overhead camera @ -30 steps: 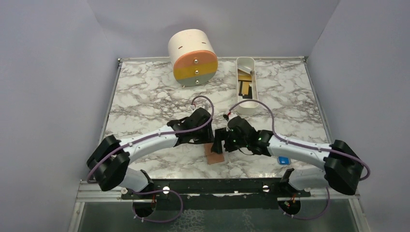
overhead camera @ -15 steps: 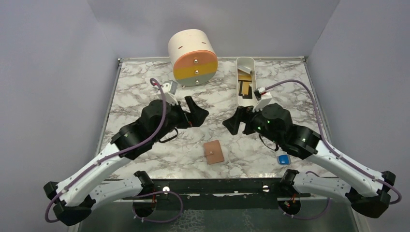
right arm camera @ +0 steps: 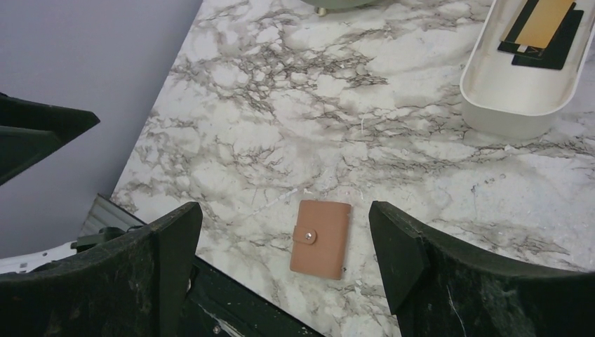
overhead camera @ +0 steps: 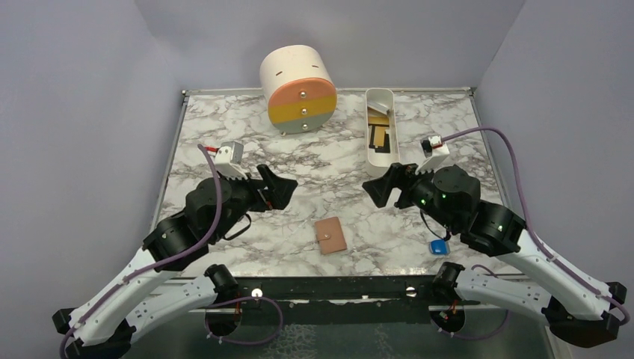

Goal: Put the credit cards into the card holder
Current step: Reset both arms

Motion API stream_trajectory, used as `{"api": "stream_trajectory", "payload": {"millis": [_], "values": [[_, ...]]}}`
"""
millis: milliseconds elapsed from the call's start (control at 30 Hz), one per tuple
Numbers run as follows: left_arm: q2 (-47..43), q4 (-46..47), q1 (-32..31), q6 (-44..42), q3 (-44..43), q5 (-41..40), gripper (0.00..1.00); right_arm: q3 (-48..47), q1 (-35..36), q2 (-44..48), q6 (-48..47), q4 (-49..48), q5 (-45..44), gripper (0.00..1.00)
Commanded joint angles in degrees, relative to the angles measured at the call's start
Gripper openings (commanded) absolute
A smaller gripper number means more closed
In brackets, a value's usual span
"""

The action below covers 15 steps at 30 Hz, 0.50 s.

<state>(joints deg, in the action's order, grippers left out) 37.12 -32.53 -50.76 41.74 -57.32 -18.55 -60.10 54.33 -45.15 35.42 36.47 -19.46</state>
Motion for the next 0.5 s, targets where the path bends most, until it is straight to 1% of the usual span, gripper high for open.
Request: {"api": "stream_trajectory", "payload": {"millis": [0,367,467], "values": [[0.1,-1.4,-0.3,0.2,2.5,-1.3,0.99,1.3,0.1,1.4,2.4,1.2,-1.9,0.91],[-0.7,-0.2,-0.3,1.3,3.0,-1.4,0.99,2.2,0.1,2.1,3.1,0.4,-2.0,0.90],[-1.1,0.8,-0.3,0.2,3.2,-0.6,0.99,2.4,0.2,2.2,3.2,0.4,-1.8,0.90]]}}
